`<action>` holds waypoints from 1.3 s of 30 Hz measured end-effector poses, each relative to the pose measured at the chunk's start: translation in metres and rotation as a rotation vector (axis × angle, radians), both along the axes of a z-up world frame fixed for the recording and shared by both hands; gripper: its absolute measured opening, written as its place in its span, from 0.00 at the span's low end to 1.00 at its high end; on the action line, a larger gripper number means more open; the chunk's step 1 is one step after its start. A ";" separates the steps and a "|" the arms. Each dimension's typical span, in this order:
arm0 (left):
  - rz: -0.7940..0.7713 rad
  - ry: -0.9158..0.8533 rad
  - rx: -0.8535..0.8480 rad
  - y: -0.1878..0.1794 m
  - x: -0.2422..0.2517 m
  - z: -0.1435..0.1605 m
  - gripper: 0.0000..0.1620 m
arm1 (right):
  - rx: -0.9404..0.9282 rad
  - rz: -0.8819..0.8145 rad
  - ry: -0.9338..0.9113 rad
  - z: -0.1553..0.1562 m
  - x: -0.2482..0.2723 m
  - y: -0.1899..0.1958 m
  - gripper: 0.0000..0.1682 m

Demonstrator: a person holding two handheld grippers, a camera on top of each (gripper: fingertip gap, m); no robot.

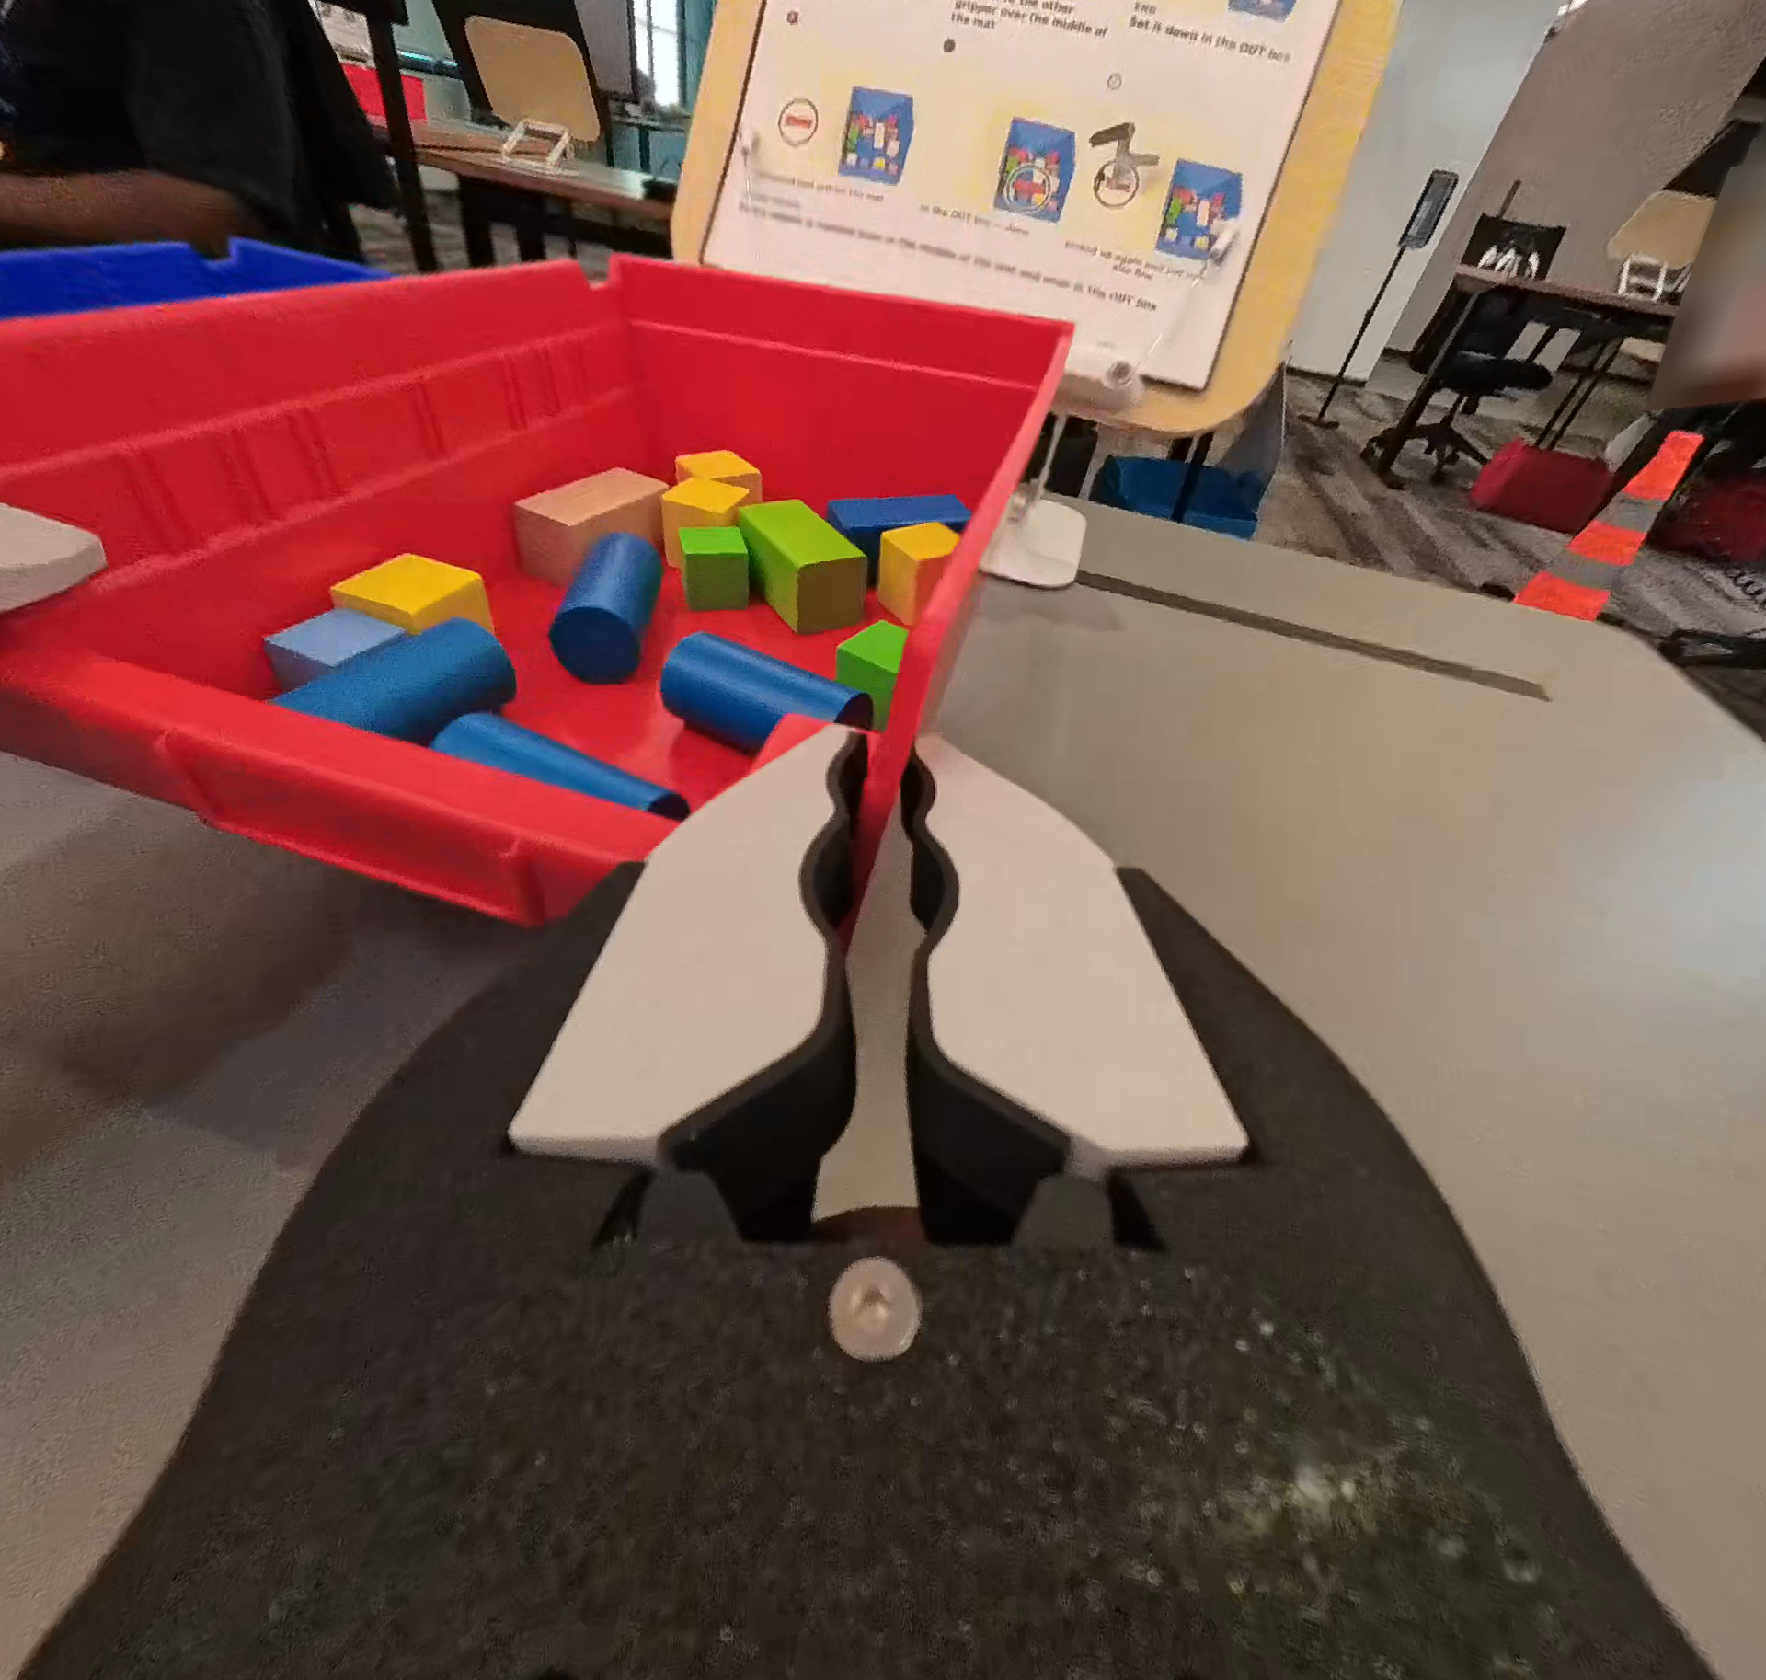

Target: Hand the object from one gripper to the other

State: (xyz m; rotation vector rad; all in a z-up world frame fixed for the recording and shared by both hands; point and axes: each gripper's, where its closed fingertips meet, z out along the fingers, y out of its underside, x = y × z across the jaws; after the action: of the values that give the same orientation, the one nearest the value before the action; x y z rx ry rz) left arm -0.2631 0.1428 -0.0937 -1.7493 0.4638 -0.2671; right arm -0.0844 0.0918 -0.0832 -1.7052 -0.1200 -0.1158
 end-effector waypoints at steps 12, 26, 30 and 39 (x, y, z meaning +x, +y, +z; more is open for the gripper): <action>0.043 -0.008 -0.054 0.022 -0.006 -0.017 0.02 | -0.160 -0.036 0.063 -0.025 -0.002 0.022 0.04; -0.031 -0.097 -0.304 0.028 -0.006 -0.040 0.06 | -0.337 0.048 0.072 -0.049 0.000 0.046 0.05; -0.097 -0.236 -0.352 -0.005 -0.034 -0.010 0.32 | -0.233 0.085 0.081 -0.018 0.010 0.022 0.15; 0.317 0.065 -0.339 0.054 -0.258 -0.017 0.38 | -0.330 0.365 0.050 -0.037 -0.035 -0.039 0.22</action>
State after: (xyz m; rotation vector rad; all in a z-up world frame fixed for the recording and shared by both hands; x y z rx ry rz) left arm -0.5214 0.1970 -0.1102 -2.1360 0.1874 -0.0642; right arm -0.1196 0.0531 -0.1206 -1.9821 -0.4297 0.2296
